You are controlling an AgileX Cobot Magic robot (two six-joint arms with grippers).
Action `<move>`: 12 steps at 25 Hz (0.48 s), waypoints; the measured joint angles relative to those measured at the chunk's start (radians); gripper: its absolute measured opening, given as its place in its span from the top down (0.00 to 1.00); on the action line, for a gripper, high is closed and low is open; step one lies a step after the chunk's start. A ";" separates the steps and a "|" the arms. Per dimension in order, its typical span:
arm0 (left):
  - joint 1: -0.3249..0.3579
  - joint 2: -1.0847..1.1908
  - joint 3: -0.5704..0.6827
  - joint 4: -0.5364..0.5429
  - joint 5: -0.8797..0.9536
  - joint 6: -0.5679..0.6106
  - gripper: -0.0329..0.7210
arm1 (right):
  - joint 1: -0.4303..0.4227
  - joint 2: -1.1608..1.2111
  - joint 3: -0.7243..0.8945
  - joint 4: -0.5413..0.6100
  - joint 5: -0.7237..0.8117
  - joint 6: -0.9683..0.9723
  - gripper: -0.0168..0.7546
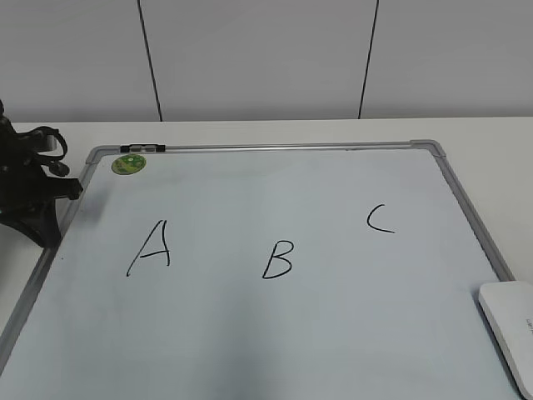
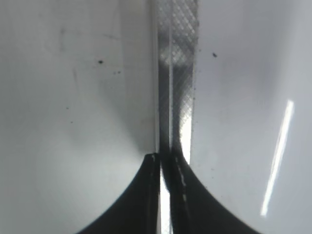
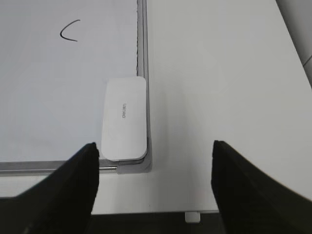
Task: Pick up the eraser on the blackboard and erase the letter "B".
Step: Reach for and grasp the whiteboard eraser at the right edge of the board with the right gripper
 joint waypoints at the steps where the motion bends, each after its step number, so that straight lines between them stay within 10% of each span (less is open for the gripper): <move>1: 0.000 0.000 0.000 0.000 0.000 0.000 0.93 | 0.000 0.053 -0.017 0.000 0.012 0.000 0.29; 12: 0.000 0.000 0.000 0.002 0.000 0.000 0.93 | 0.002 0.461 -0.135 0.050 0.014 0.002 0.29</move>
